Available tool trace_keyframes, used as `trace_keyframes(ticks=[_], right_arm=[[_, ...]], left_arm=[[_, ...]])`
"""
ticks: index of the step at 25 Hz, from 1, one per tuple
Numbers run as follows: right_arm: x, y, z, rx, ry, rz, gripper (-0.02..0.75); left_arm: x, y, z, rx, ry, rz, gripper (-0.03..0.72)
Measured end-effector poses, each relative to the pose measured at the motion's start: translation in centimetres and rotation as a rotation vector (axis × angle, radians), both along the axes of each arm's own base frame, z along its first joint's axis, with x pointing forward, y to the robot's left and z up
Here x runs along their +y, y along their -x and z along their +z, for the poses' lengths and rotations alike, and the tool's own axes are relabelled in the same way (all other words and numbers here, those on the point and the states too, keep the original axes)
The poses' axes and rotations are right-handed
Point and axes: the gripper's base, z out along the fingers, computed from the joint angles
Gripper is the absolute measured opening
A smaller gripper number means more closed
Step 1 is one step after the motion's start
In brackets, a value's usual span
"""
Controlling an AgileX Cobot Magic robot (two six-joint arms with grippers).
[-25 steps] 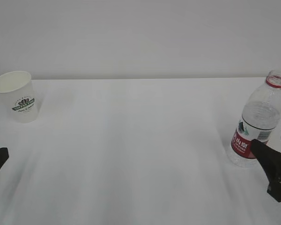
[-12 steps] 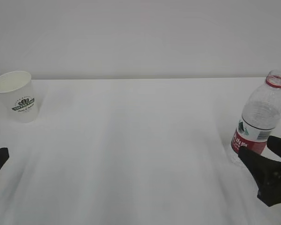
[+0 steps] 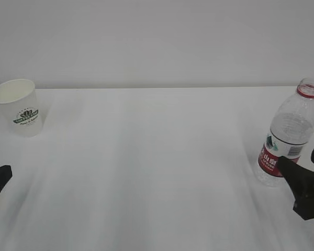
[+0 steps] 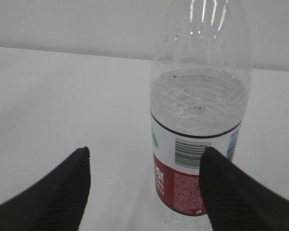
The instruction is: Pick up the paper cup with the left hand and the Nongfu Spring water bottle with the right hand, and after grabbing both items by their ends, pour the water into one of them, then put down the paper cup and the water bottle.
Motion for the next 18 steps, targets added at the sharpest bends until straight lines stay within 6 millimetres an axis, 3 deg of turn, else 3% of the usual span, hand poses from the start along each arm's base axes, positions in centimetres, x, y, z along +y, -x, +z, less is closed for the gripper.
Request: trace_keyframes(ticks=[7,18], right_arm=[[-0.2,-0.1,0.0,-0.001,0.002,-0.022,0.594],[0.2,0.0,-1.3,0.073,0.028,0.024,0.610]], left_arm=[[-0.1,0.0,0.0,0.000,-0.001,-0.007,0.641],[-0.2,0.0,0.0,0.020,0.091,0.015,0.644]])
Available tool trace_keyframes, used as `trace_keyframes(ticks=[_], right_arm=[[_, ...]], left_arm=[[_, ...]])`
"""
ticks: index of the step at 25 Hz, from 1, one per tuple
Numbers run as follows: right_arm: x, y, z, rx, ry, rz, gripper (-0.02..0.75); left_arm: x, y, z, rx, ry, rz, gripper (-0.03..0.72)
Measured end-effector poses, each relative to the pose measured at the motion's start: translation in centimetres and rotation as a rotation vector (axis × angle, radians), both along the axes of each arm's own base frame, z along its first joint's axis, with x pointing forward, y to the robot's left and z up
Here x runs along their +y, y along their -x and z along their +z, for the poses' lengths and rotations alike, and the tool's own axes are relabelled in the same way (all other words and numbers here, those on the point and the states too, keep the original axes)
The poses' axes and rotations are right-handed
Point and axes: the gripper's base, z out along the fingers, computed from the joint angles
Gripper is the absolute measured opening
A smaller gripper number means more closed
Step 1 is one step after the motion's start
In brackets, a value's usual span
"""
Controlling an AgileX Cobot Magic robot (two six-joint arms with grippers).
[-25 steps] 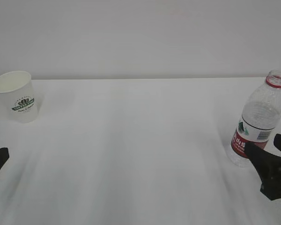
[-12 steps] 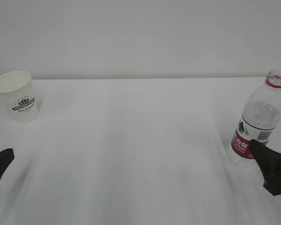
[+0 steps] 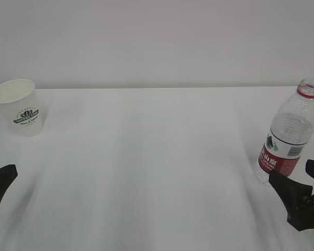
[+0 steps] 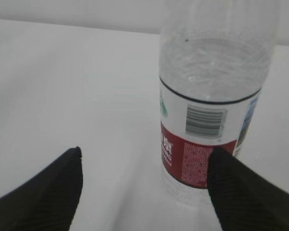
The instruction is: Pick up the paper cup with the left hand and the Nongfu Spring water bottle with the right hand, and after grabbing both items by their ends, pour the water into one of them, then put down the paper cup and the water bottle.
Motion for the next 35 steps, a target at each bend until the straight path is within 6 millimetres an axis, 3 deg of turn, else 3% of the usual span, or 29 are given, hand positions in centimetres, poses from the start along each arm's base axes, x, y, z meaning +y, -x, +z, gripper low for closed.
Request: trace_keyframes(ticks=[22,35], right_arm=[[-0.8,-0.2,-1.2,0.048,0.100,-0.060,0.610],[-0.5,-1.7,-0.8,0.015,0.063,-0.073,0.610]], left_arm=[[-0.7,0.2,-0.2,-0.009,-0.075,-0.111,0.634],[-0.8,0.2,-0.2,-0.011,-0.076,-0.123,0.626]])
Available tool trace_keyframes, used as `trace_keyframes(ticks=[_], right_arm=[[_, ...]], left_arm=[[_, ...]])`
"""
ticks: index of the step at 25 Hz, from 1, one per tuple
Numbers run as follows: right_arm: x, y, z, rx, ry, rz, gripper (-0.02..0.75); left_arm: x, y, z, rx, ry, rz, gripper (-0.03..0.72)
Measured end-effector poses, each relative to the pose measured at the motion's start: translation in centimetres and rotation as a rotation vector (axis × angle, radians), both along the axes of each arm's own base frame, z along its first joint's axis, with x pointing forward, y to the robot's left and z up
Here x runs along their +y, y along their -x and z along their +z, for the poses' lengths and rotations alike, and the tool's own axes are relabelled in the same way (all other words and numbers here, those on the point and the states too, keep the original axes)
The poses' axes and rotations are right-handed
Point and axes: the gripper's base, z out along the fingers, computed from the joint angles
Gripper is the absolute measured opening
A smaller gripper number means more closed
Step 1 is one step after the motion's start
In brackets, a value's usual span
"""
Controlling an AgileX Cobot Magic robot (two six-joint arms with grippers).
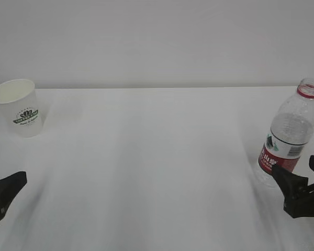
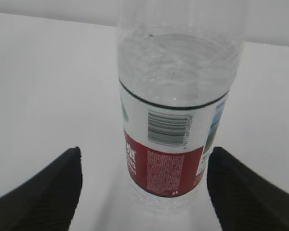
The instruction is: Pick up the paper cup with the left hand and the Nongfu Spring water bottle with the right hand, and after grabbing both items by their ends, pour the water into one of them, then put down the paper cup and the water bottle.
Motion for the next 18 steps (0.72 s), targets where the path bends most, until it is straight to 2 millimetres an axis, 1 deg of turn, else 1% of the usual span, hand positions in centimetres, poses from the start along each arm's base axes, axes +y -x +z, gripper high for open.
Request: trace_keyframes(ticks=[4,14,18], right_arm=[[0.1,-0.3,-0.7,0.035,0.007,0.000,0.610],[0.3,-2.3,-1.9,0.059,0.010,-0.017,0.610],[0.3,-2.9,-1.9,0.047,0.007,-0.043,0.610]], left_arm=[[-0.1,0.0,0.0,-0.001,-0.002,-0.014,0.622],[-0.3,0.1,0.0,0.000,-0.004,-0.042,0.606],[-0.3,0.1,0.0,0.000,-0.004,-0.044,0.603]])
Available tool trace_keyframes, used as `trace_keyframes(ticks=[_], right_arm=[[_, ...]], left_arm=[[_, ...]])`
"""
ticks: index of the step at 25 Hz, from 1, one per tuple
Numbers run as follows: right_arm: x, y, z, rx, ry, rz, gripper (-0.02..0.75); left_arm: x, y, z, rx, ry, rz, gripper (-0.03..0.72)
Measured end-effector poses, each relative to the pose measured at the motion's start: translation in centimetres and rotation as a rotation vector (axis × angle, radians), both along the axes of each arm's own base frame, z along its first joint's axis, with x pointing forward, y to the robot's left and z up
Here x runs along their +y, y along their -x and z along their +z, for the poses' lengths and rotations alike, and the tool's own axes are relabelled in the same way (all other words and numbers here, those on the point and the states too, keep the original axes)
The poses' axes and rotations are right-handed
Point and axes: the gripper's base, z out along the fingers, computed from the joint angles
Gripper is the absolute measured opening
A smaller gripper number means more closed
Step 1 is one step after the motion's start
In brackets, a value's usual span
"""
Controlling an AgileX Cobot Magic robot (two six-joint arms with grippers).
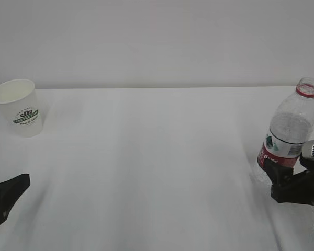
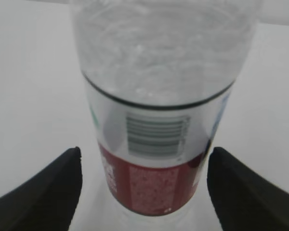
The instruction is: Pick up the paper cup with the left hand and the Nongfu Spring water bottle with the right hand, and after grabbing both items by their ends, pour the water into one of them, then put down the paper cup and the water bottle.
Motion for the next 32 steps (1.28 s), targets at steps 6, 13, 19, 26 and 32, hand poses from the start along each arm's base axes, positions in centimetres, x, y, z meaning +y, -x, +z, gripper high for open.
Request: trace_keyframes(ticks=[6,13,19,26,32], right_arm=[[0.0,-1.0,0.2,-0.024,-0.007,-0.029,0.610],[0.2,-2.1,-0.5,-0.019,-0.006,-0.036,0.610],[0.3,-3.1,-0.6,-0.032,-0.009,-0.037,0.610],[0.4,-3.3,-0.6,-0.037,-0.005,-0.035,0.585],[0.4,-3.4,-0.6,-0.041,-0.001,-0.033,0.519]], left_arm=[[0.0,0.0,0.0,0.000,0.000,0.000,0.596],[0.0,0.0,0.0,0.000,0.000,-0.001,0.593],[0.0,0.0,0.0,0.000,0.000,-0.001,0.592],[0.0,0.0,0.0,0.000,0.000,-0.001,0.592],[0.0,0.0,0.0,0.000,0.000,-0.001,0.589]])
